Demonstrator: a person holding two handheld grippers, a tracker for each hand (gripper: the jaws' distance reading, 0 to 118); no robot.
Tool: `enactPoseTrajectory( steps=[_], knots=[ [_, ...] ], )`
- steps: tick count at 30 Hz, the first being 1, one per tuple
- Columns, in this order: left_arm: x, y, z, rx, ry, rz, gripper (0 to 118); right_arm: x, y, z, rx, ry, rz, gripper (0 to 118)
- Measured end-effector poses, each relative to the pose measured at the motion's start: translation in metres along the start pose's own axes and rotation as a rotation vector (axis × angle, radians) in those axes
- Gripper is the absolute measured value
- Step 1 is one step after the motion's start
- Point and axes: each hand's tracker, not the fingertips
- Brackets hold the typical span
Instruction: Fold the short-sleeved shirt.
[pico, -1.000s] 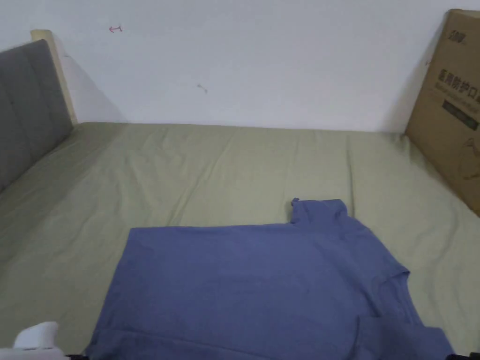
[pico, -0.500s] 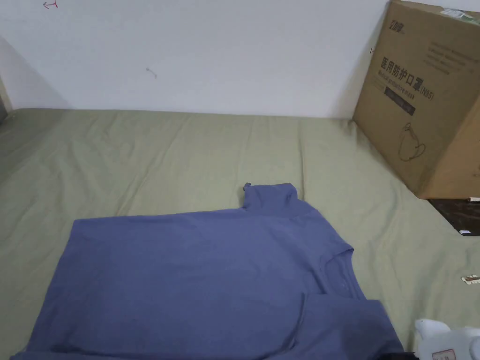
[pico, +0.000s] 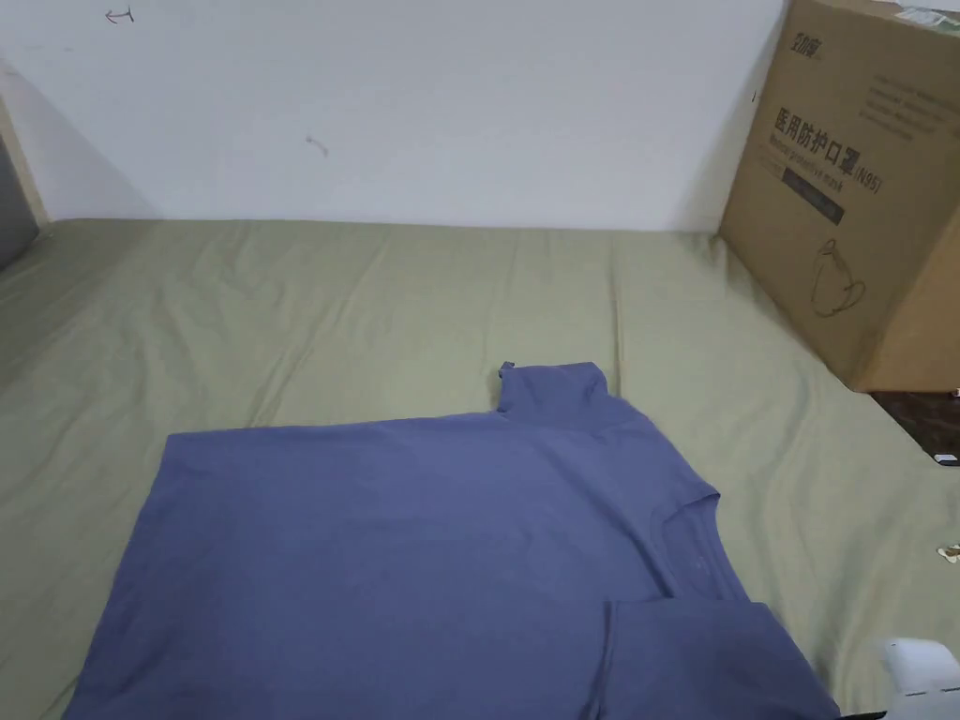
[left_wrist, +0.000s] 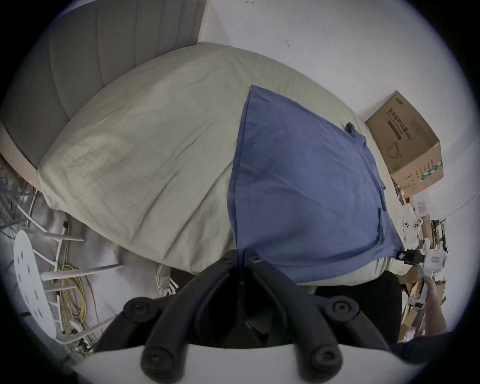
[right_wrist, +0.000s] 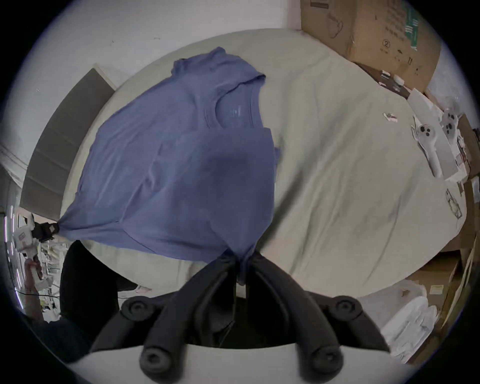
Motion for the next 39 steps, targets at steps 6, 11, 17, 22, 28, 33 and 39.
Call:
enactPoseTrajectory(
  steps=[6, 11, 17, 22, 28, 33, 39],
  knots=[
    [-0.019, 0.012, 0.004, 0.057, -0.041, 0.048, 3, -0.007, 0.001, 0.037, 0.113, 0.040, -0.025, 5],
    [-0.017, 0.069, 0.003, 0.119, -0.116, 0.067, 3, -0.018, 0.058, 0.048, 0.176, 0.097, -0.081, 5],
    [0.007, 0.160, -0.062, 0.111, -0.097, 0.052, 3, -0.030, 0.154, -0.005, 0.163, 0.063, -0.130, 5],
    [0.013, 0.192, -0.115, 0.020, -0.078, 0.041, 3, -0.035, 0.202, -0.064, 0.091, 0.041, -0.146, 5],
    [0.007, 0.192, -0.128, 0.062, -0.132, 0.070, 78, -0.040, 0.205, -0.079, 0.135, -0.011, -0.170, 106],
    [0.011, 0.164, -0.086, 0.198, -0.206, 0.033, 118, -0.040, 0.171, -0.046, 0.250, 0.121, -0.203, 117],
    [0.028, 0.122, -0.036, 0.224, -0.162, -0.091, 108, -0.051, 0.115, -0.003, 0.314, 0.197, -0.236, 108]
  ],
)
